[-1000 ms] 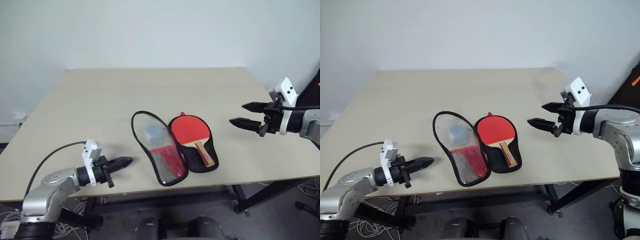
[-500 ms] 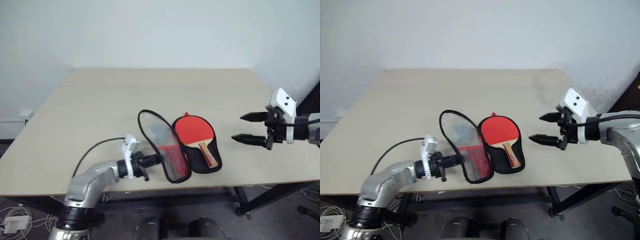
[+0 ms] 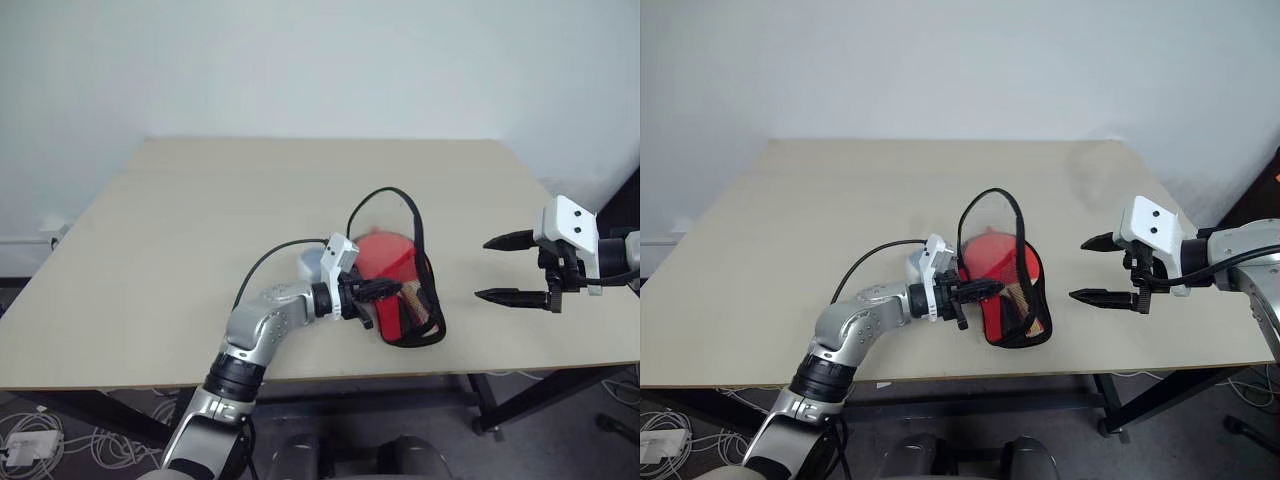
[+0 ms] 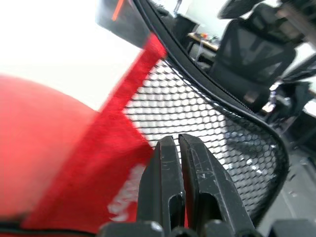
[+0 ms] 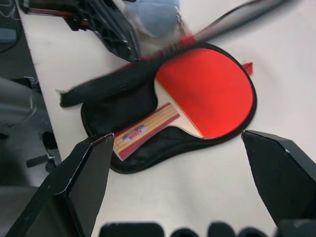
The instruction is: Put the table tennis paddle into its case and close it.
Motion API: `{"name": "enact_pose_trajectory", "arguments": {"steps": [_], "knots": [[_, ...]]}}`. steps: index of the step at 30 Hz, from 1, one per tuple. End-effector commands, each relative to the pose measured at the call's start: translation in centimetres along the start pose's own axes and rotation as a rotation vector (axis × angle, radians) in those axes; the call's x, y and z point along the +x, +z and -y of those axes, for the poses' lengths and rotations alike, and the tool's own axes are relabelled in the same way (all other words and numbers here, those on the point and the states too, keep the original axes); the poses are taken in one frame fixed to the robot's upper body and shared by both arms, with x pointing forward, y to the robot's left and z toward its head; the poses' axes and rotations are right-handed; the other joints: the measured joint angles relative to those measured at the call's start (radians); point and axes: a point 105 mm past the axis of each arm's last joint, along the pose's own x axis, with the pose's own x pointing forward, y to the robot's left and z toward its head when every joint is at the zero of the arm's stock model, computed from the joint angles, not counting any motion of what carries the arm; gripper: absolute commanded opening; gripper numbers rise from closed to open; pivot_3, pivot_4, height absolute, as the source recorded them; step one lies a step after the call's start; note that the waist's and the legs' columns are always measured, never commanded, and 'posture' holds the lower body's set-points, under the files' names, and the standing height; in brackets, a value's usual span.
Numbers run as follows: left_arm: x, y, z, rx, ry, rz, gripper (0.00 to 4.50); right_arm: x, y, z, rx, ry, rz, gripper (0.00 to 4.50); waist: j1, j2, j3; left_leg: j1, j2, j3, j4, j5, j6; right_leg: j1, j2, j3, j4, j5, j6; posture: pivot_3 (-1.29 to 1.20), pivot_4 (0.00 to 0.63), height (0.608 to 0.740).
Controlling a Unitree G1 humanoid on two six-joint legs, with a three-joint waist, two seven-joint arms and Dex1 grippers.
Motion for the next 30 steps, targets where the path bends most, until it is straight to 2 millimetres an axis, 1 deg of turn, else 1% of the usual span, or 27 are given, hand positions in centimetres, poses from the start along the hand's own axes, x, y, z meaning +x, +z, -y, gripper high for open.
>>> {"name": "enact_pose_trajectory", "arguments": {"steps": [1,4,6,10,13,15,18,21,23,24,27,30], "knots": [[-0.4,1.0,-1.4,0.059,0.079,0.017,0.06,-0.6,1.0,0.4,-0.044,-0.023,0.015,4.50,0.000,0.000,0.000,0.000,0.000,0.000,0.000,0.000,0.000,0.000,0.000,0.000,0.000,0.000,0.000,0.00,0.000,0.706],[-1.5,0.3,-3.0,0.010,0.156,0.003,0.06,-0.6,1.0,0.4,-0.038,-0.022,0.016,4.50,0.001,0.000,0.000,0.000,0.000,-0.001,0.001,0.000,0.000,0.001,0.000,-0.001,0.000,0.000,0.000,0.00,0.000,0.706],[-2.1,-0.1,-3.4,-0.043,0.174,0.003,0.06,-0.5,0.9,0.2,-0.034,-0.019,0.017,4.50,0.001,0.000,0.000,0.000,0.000,-0.002,0.001,0.000,0.000,0.001,0.000,-0.001,0.000,0.000,0.000,0.00,0.000,0.706],[-3.1,-0.6,-2.8,-0.139,0.156,0.007,0.06,-0.3,0.8,0.0,-0.027,-0.015,0.019,4.50,0.001,0.000,0.000,-0.001,0.000,-0.003,0.002,-0.001,0.001,0.001,-0.001,-0.002,0.000,0.000,0.000,0.00,0.000,0.706],[-4.0,-1.2,-1.9,-0.244,0.137,0.007,0.06,-0.2,0.7,-0.2,-0.018,-0.007,0.021,4.50,0.001,0.000,0.000,-0.001,0.000,-0.003,0.002,-0.001,0.001,0.001,-0.001,-0.002,0.000,0.000,0.001,0.00,0.000,0.706],[-4.2,-1.9,-1.3,-0.292,0.130,-0.010,0.06,-0.1,0.7,-0.3,-0.015,-0.005,0.022,4.50,0.001,0.000,0.000,-0.001,0.000,-0.003,0.002,-0.001,0.001,0.001,-0.001,-0.002,0.000,0.000,0.001,0.00,0.000,0.706],[-4.0,-3.0,-0.6,-0.378,0.128,-0.035,0.06,0.0,0.7,-0.4,-0.012,-0.005,0.023,4.50,0.003,0.000,0.000,-0.001,-0.001,-0.004,0.002,-0.001,0.001,0.001,-0.002,-0.003,0.000,0.000,0.001,0.00,0.000,0.706],[-3.5,-3.9,-0.8,-0.402,0.166,-0.058,0.06,0.1,0.7,-0.4,-0.009,-0.006,0.025,4.50,0.008,0.000,0.000,-0.001,-0.001,-0.004,0.002,-0.001,0.001,0.002,-0.002,-0.003,0.000,-0.001,0.001,0.00,0.000,0.706],[-3.0,-4.3,-0.5,-0.424,0.163,-0.062,0.06,0.2,0.6,-0.4,-0.004,-0.010,0.028,4.50,0.012,0.000,0.000,-0.001,-0.001,-0.004,0.003,-0.001,0.001,0.002,-0.002,-0.003,0.000,0.000,0.001,0.00,0.000,0.706],[-2.8,-4.4,-0.3,-0.439,0.148,-0.062,0.22,0.2,0.6,-0.4,-0.002,-0.012,0.029,4.50,0.012,0.000,0.000,-0.001,-0.001,-0.004,0.003,-0.001,0.001,0.002,-0.002,-0.003,0.000,0.000,0.001,0.00,0.000,0.706],[-2.3,-4.6,0.1,-0.465,0.132,-0.068,0.88,0.3,0.6,-0.6,0.005,-0.012,0.032,4.50,0.012,0.000,0.000,-0.001,-0.002,-0.004,0.003,-0.001,0.001,0.002,-0.003,-0.003,0.000,0.000,0.001,0.00,0.000,0.706],[-2.2,-4.6,0.1,-0.475,0.136,-0.069,1.99,0.4,0.5,-0.7,0.010,-0.013,0.035,4.50,0.012,0.000,0.000,-0.001,-0.002,-0.004,0.003,-0.001,0.001,0.002,-0.003,-0.003,0.000,0.000,0.001,0.00,0.000,0.706]]}}
